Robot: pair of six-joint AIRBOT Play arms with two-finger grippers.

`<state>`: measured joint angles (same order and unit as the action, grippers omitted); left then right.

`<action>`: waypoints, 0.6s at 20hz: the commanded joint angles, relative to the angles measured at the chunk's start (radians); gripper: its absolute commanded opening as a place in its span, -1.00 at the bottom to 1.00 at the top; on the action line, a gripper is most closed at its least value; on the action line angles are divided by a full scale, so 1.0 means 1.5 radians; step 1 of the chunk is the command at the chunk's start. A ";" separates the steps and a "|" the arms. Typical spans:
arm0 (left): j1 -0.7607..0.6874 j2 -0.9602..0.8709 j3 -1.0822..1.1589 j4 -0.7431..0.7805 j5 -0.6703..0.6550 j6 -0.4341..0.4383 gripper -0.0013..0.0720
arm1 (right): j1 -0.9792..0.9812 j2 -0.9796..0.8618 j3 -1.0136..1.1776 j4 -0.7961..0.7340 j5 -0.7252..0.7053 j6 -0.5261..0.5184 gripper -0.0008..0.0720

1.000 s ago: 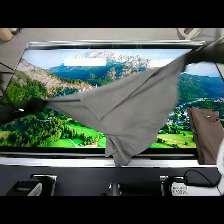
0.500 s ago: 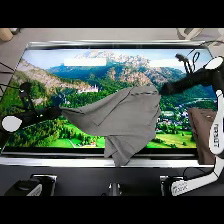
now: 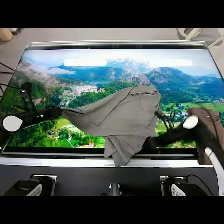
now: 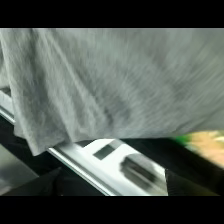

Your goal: Fold the shirts.

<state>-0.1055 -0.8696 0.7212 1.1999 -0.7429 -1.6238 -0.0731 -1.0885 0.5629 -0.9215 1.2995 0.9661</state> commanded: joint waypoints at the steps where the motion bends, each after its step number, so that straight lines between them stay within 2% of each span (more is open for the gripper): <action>1: -0.012 0.000 0.000 -0.005 0.000 0.001 -0.89 | 0.007 0.048 -0.157 0.114 -0.105 0.007 0.85; 4: -0.035 0.000 0.000 -0.005 0.000 0.001 -0.89 | 0.020 0.048 -0.170 0.155 -0.191 0.038 0.84; 8: -0.046 0.000 0.000 -0.005 0.000 0.001 -0.89 | 0.153 0.048 -0.170 0.174 -0.327 0.124 0.82; 9: -0.045 0.000 0.000 -0.004 0.001 0.001 -0.89 | 0.175 0.048 -0.168 0.190 -0.370 0.124 0.51; 11: -0.046 0.000 0.001 -0.005 0.001 0.001 -0.89 | 0.183 0.048 -0.153 0.180 -0.431 0.109 -0.54; 12: -0.046 0.001 0.003 -0.004 0.000 0.001 -0.89 | 0.183 0.048 -0.133 0.159 -0.442 0.097 -0.85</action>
<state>-0.1703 -0.8692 0.7219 1.1931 -0.7429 -1.6230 0.1589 -1.0203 0.3325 -0.6895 0.7715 1.1149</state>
